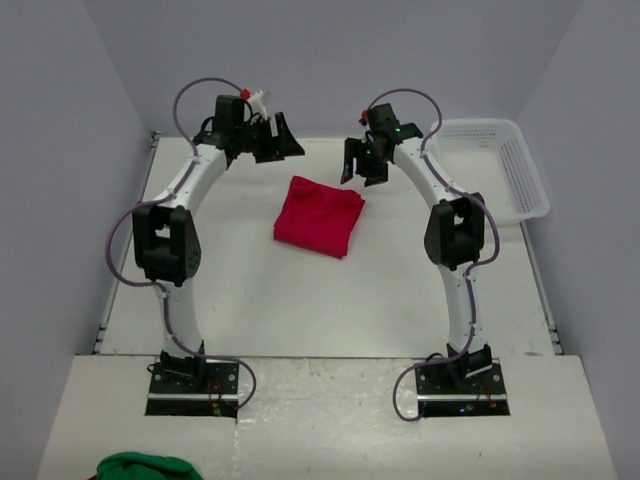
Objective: Fold and stack the t-shirts
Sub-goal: Smooth out wrinkles on the folded tshirt
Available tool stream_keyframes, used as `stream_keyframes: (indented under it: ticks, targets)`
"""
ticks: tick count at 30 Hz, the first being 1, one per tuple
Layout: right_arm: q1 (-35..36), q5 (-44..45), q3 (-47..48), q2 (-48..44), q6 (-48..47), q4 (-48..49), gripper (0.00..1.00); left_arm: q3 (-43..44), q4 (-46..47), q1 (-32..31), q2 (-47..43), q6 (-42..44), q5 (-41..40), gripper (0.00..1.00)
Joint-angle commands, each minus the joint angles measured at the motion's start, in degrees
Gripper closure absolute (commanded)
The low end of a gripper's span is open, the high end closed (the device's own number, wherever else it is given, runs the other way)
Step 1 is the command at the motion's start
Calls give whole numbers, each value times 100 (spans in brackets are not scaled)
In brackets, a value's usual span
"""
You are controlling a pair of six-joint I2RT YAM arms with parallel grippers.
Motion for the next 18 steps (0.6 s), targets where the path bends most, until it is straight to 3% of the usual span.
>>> stream_keyframes:
  ticks: [1, 5, 8, 9, 11, 12, 13, 18]
  targets:
    - [-6, 243, 198, -619, -306, 88, 27, 86, 513, 72, -756, 49, -189, 21]
    - [20, 366, -365, -1365, -316, 158, 28, 192, 232, 63, -836, -91, 74, 26]
    - [151, 428, -848, -1717, -280, 237, 29, -71, 179, 2, -784, -162, 382, 73]
    - [178, 436, -936, -1892, -272, 220, 30, -264, 144, -50, -784, -171, 356, 100]
    - [309, 235, -1174, -2008, -210, 159, 44, -589, 135, -95, -792, -197, 364, 100]
    - [354, 182, -1279, -2130, -210, 150, 57, -704, 144, -156, -818, -215, 373, 100]
    - [415, 77, -1637, -2219, -149, 228, 100, -801, 170, -200, -827, -206, 364, 100]
    - [670, -530, -2703, -2281, 115, 957, 100, -1188, 231, -323, -643, -285, 408, 100]
